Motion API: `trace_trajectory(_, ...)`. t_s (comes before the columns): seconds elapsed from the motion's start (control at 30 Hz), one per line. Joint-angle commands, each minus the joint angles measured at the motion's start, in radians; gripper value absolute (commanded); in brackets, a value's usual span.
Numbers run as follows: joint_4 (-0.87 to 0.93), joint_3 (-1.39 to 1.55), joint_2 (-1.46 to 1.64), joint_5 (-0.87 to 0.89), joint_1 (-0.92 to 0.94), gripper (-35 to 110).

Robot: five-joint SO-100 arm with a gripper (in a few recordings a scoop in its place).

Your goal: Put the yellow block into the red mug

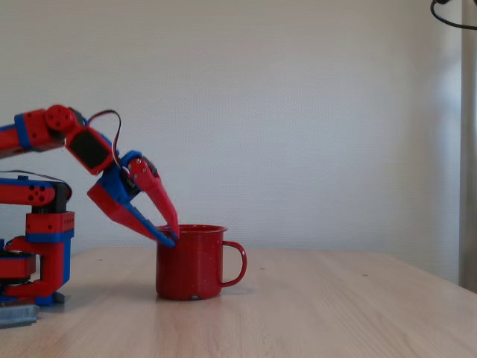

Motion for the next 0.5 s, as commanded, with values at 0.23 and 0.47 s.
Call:
trace_trajectory(0.23, 0.025, 0.074, 0.095, 0.021, -0.063, 0)
trace_trajectory(0.47, 0.067, 0.173, 0.166, -0.025, -0.087, 0)
